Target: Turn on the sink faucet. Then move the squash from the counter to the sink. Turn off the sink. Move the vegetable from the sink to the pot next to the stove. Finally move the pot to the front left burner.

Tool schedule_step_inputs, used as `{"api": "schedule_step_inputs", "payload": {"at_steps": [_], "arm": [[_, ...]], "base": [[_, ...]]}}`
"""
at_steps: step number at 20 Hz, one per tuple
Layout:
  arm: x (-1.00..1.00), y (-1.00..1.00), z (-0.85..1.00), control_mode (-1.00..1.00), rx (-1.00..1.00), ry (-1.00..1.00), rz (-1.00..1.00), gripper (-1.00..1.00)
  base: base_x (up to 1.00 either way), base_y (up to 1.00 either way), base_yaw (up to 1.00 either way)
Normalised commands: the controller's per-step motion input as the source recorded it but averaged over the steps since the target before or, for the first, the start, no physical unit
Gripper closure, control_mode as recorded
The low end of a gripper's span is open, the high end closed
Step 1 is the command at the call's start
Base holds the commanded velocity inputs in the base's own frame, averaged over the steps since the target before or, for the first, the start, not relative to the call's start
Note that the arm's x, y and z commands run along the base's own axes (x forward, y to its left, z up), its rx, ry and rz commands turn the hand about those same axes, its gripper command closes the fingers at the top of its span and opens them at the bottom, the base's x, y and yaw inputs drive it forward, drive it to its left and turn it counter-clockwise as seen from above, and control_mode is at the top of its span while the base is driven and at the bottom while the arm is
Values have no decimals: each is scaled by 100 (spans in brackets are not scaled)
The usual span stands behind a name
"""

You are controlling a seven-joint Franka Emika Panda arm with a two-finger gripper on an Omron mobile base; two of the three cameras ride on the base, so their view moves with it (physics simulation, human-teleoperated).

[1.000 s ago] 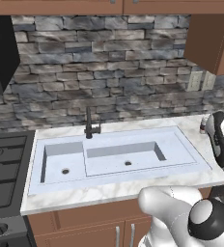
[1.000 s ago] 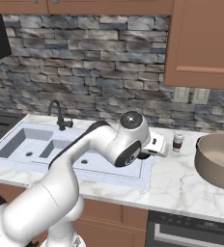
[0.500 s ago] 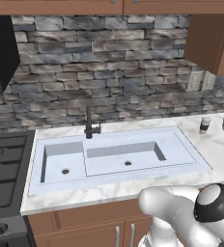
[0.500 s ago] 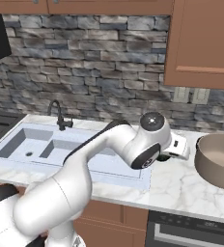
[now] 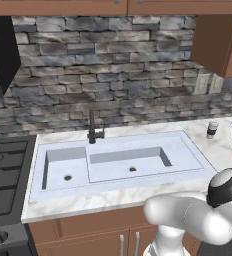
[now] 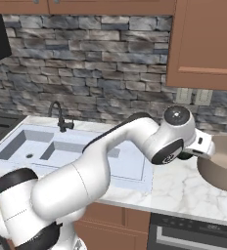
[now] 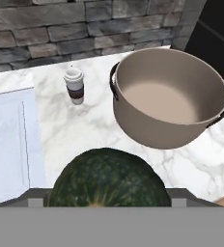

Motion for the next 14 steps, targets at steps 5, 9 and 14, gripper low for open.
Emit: {"api": "schedule_step_inputs", "payload": {"at_steps": [5, 9, 14], "arm": [[11, -54, 0, -100, 0, -4, -5, 100], [28, -55, 0, -100, 0, 0, -3, 100], [38, -47, -4, -100, 0, 0, -1, 100]], "base": [[0, 0, 0], [0, 0, 0], [0, 0, 0]]}}
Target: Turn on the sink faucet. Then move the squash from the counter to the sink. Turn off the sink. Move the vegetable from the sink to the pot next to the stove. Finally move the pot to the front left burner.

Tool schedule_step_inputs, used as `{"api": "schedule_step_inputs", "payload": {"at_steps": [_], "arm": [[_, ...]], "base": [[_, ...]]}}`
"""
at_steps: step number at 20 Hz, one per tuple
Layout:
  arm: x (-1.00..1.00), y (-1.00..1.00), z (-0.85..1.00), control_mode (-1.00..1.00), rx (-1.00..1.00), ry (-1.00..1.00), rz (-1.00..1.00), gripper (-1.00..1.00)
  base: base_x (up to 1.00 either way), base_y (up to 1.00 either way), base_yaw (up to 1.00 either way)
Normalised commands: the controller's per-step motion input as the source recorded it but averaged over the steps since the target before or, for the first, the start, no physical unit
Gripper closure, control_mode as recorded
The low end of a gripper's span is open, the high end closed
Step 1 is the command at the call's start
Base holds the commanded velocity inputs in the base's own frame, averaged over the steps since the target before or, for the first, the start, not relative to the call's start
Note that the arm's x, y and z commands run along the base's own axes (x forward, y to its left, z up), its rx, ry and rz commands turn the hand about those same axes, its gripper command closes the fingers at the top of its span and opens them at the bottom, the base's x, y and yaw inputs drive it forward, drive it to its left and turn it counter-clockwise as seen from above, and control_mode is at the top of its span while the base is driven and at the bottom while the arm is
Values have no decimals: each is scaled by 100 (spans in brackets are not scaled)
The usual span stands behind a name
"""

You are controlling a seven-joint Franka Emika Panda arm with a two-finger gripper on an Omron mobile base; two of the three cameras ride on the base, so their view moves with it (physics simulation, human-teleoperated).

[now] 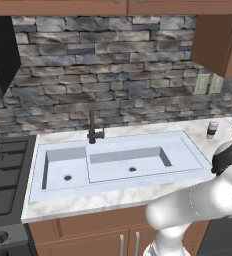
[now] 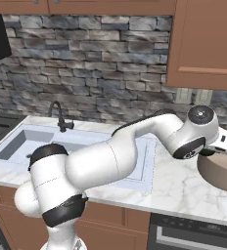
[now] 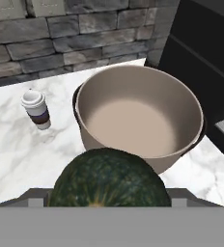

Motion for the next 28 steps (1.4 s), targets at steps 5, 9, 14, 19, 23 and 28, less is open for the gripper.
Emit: {"api": "schedule_step_inputs", "payload": {"at_steps": [5, 9, 14, 19, 23, 28], "arm": [[29, -39, -18, -100, 0, 0, 0, 100], [19, -25, -33, -100, 0, 1, 0, 100], [27, -27, -30, -100, 0, 4, 0, 100], [41, -18, -26, -100, 0, 7, 0, 100], [34, -22, -21, -100, 0, 11, 0, 100], [8, -37, -15, -100, 4, 9, 0, 100]], "base": [[0, 0, 0], [0, 0, 0], [0, 0, 0], [0, 0, 0], [0, 0, 0], [0, 0, 0]]}}
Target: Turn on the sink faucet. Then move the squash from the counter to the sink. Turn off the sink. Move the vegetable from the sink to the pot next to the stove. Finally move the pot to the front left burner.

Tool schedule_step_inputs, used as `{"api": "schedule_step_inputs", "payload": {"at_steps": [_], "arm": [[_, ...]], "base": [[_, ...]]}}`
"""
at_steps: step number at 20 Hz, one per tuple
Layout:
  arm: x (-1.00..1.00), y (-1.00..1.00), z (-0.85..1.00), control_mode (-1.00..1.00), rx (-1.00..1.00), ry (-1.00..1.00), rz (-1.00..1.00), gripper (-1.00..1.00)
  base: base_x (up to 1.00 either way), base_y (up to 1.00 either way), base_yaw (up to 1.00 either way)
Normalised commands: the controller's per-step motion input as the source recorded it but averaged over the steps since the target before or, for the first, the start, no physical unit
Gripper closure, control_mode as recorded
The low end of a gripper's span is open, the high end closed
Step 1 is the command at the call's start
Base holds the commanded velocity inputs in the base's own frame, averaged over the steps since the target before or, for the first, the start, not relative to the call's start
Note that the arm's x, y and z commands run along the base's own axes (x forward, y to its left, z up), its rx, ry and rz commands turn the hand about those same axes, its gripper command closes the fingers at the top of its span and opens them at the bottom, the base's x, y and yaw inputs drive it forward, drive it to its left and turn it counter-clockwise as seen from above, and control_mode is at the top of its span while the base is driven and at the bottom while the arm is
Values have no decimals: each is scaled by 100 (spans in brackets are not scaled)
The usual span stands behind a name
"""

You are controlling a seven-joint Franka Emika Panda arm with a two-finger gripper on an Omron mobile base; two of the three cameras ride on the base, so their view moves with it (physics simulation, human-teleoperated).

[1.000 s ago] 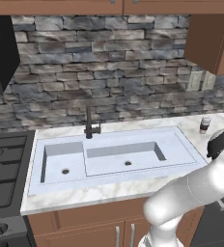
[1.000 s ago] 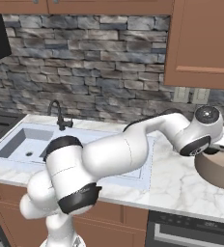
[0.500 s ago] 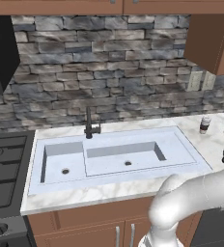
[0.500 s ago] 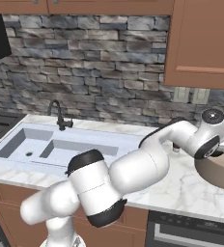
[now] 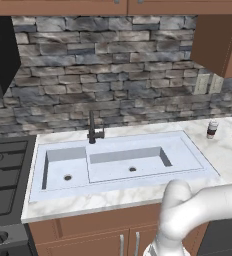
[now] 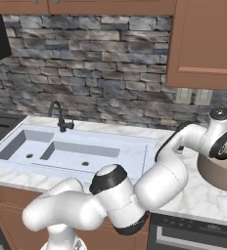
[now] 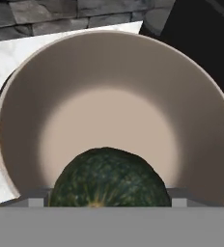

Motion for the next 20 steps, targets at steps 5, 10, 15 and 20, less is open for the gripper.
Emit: {"api": "schedule_step_inputs", "payload": {"at_steps": [5, 10, 15, 20], "arm": [[1, -28, -14, -100, 4, 8, 0, 100], [1, -8, -12, -100, 7, 8, 1, 100], [0, -1, -17, -100, 6, 9, 2, 100], [0, 0, -29, -100, 3, 10, 2, -100]], "base": [[0, 0, 0], [0, 0, 0], [0, 0, 0], [0, 0, 0]]}}
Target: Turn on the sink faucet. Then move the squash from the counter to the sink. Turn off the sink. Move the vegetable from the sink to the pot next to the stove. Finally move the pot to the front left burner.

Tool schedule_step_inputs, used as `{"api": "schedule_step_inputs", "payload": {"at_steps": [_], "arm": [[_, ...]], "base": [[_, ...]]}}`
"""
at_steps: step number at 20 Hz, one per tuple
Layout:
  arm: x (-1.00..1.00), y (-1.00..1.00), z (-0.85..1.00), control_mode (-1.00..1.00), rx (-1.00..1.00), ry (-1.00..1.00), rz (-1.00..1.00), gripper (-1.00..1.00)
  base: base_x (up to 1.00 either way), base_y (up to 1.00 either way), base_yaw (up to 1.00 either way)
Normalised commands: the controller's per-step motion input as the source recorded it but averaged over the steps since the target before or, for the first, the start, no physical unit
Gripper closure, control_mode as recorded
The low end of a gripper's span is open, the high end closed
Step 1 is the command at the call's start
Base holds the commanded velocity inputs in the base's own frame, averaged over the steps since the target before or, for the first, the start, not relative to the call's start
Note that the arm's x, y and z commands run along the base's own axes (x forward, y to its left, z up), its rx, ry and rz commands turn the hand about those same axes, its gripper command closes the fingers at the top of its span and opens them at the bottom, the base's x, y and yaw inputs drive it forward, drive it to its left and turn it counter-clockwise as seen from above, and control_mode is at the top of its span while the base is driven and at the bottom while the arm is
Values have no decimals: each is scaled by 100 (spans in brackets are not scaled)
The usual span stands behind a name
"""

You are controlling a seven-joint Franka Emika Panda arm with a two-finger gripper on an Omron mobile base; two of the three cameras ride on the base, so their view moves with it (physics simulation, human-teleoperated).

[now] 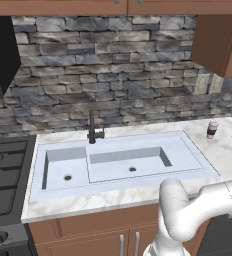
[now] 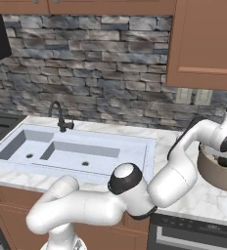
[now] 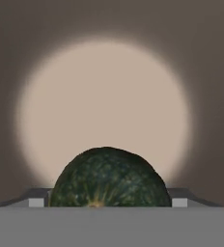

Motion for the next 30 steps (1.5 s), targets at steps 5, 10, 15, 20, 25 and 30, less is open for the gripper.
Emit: {"api": "schedule_step_inputs", "payload": {"at_steps": [5, 10, 15, 20, 25, 30], "arm": [[-16, 17, -1, -100, 2, 0, 1, -100], [-40, 55, 13, -100, 0, -4, 0, -100], [-25, 70, 4, -100, 0, -1, 0, -100], [-40, 60, 26, -100, -4, -15, 0, -100], [-58, 45, 39, -100, -6, -25, 0, -100], [-46, 27, 10, -100, -11, -20, 1, -100]], "base": [[0, 0, 0], [0, 0, 0], [0, 0, 0], [0, 0, 0], [0, 0, 0], [0, 0, 0]]}}
